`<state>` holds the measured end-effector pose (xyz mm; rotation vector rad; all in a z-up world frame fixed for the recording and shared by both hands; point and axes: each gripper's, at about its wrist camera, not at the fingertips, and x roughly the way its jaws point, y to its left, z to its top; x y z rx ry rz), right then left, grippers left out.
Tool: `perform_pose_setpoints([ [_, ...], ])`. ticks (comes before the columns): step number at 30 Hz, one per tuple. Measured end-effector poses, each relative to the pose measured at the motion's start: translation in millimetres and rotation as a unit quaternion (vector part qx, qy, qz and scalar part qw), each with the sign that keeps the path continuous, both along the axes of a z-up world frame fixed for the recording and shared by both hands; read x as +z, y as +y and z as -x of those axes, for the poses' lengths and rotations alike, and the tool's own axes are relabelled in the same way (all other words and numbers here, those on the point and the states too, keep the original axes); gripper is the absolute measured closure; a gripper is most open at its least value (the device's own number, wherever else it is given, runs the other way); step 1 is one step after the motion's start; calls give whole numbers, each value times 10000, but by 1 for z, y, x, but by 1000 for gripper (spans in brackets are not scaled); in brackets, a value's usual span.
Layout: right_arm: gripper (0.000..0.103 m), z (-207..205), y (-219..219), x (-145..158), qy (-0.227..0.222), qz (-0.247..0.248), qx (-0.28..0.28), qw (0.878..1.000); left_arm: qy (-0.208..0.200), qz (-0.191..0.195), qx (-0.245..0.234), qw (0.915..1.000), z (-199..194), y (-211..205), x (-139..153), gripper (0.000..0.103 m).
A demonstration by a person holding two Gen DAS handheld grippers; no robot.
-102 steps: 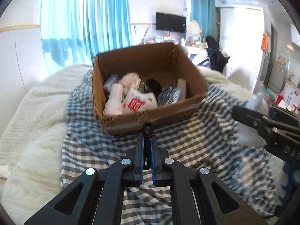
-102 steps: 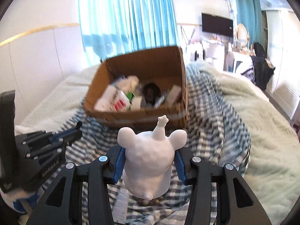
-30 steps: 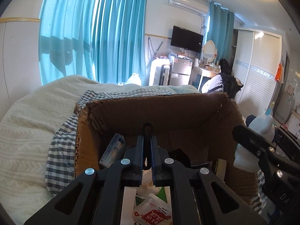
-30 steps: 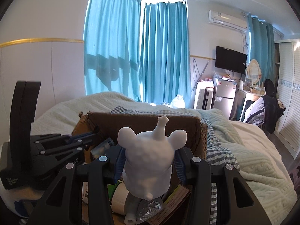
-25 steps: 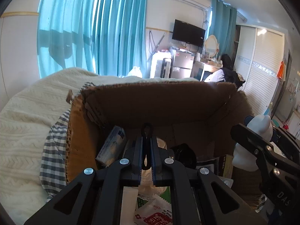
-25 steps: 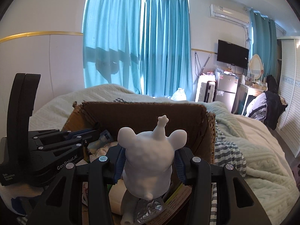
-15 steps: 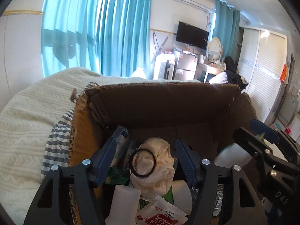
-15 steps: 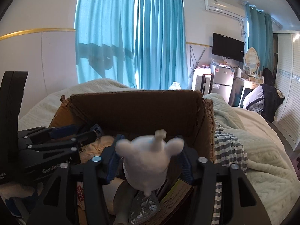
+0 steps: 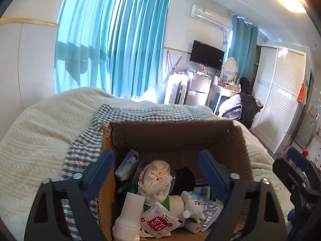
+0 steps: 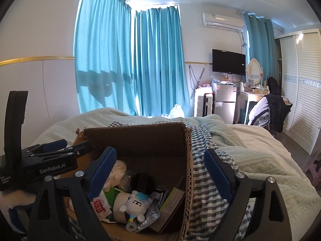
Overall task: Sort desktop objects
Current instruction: 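Move both open tools back toward the white tube and bead bracelet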
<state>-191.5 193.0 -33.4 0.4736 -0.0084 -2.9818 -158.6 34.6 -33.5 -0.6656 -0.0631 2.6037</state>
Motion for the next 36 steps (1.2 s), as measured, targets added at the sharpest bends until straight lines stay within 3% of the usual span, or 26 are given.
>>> perform_pose_setpoints([
  [4, 0, -23, 1, 13, 113, 4, -42, 9999, 266, -93, 61, 9996, -22, -9, 22, 0],
  [10, 0, -57, 1, 22, 103, 59, 4, 9999, 308, -154, 217, 9992, -50, -24, 40, 0],
  [20, 0, -113, -14, 43, 314, -329, -24, 9990, 508, 76, 219, 9984, -99, -37, 63, 0],
  [31, 0, -148, -16, 50, 336, -386, -53, 9987, 610, 330, 609, 9957, -131, -64, 66, 0],
  [36, 0, -152, -4, 49, 160, -181, 3, 9997, 625, 337, 795, 9943, -140, -71, 57, 0],
])
